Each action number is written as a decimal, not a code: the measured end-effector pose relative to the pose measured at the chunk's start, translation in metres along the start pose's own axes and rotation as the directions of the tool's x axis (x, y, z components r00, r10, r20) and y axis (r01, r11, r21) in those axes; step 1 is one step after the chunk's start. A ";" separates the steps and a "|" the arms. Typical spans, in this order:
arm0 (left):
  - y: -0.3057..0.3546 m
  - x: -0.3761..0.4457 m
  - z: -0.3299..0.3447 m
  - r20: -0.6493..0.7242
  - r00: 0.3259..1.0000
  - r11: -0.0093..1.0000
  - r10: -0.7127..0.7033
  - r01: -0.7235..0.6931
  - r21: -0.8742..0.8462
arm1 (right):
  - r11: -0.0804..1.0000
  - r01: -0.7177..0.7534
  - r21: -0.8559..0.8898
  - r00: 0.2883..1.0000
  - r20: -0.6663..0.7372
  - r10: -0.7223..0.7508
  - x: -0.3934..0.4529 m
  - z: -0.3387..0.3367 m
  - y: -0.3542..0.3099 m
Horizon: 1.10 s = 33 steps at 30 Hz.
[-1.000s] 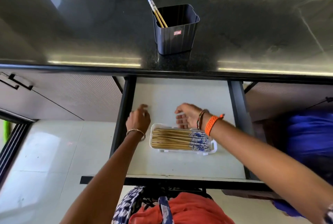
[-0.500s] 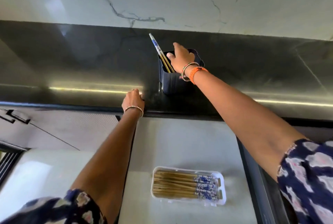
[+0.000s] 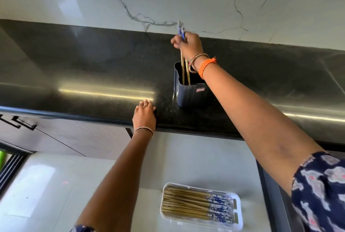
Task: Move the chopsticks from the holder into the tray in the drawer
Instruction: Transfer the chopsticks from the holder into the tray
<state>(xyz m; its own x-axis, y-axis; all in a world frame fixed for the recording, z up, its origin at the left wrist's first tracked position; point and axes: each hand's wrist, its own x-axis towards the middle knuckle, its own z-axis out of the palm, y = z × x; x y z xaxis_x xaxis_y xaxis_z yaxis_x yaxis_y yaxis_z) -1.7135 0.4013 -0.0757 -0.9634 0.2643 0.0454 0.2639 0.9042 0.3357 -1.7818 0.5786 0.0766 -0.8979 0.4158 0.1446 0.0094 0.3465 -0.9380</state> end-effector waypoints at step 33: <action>-0.022 -0.244 0.065 0.464 0.807 0.787 -0.367 0.535 -0.307 | 0.101 -0.319 0.942 0.219 -0.030 0.975 -0.378 -0.035 0.221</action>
<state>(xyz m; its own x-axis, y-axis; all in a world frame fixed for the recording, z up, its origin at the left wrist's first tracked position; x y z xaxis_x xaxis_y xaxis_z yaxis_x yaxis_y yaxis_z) -1.4808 0.3385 -0.1555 -0.8517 0.0372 -0.5228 -0.3218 0.7501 0.5777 -1.4250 0.5276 -0.1740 -0.1744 0.4541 -0.8737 -0.1271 -0.8903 -0.4373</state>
